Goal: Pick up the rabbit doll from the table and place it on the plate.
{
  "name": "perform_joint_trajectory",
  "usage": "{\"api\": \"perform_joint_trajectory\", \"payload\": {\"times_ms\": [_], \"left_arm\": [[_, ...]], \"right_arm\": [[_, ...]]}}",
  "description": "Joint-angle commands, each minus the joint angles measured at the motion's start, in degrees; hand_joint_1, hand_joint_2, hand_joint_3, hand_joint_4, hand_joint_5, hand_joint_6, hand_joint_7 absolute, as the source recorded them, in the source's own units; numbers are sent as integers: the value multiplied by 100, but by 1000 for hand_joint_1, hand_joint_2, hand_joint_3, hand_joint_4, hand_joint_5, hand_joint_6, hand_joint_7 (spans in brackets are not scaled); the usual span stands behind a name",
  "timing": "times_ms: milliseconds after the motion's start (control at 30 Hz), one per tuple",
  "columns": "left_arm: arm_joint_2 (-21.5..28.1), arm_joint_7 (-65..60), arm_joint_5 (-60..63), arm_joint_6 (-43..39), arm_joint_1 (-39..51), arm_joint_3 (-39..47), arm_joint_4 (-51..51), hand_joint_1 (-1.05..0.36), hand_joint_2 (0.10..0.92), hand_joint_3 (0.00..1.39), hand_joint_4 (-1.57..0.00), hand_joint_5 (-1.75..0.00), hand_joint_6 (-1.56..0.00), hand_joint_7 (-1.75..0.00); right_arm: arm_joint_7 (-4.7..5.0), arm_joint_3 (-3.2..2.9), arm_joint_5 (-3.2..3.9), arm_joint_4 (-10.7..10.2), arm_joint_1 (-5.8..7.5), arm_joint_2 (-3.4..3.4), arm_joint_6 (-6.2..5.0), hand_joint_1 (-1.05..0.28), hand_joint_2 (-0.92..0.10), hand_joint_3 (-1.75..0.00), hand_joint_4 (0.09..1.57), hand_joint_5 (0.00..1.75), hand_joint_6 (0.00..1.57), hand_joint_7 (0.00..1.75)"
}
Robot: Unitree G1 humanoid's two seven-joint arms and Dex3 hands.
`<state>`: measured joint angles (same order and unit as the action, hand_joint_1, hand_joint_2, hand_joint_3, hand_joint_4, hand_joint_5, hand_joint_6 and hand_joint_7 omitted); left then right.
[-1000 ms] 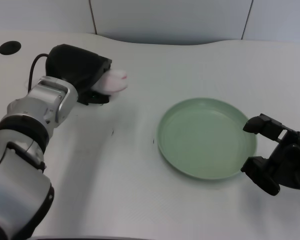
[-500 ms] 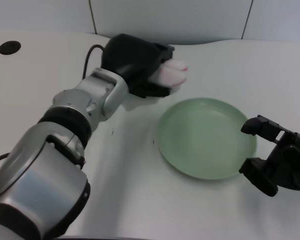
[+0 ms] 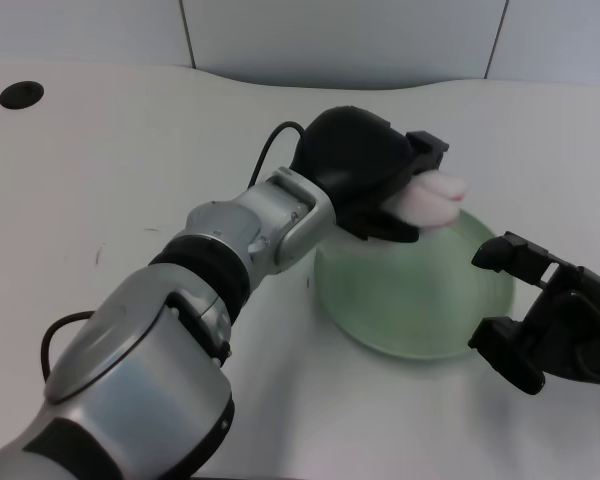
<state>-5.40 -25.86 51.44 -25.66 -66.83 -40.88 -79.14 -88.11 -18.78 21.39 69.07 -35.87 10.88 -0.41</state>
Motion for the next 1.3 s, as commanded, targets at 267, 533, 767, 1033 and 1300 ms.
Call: {"api": "perform_joint_trajectory", "payload": {"times_ms": [267,533,767,1033,1300], "left_arm": [[-26,481,160,127,244,-308,-67,-729,921,652,-618,-1034,-606,-777],[-55,1395,-257,212,278,49,-61,-948,921,876,-111,-33,-123,-2],[-74,2026,-1154,13,327,912,-1,-1046,921,933,0,1,0,1],[27,2293,-1566,-109,256,1388,52,-1048,921,920,1,1,1,1],[633,2787,-2190,-534,180,2105,126,-1048,921,879,1,1,1,1]], "right_arm": [[27,34,31,-154,47,-38,-49,-721,-921,-144,943,1739,885,1253],[-15,22,52,-168,54,-54,-100,-717,-921,-182,951,1746,848,1337],[-7,23,42,-155,46,-30,-16,-713,-921,-150,945,1744,872,1309],[21,39,20,-150,47,-24,-62,-724,-921,-171,944,1746,858,1346],[-19,35,30,-108,30,15,49,-706,-921,-158,922,1732,827,1297]]}}
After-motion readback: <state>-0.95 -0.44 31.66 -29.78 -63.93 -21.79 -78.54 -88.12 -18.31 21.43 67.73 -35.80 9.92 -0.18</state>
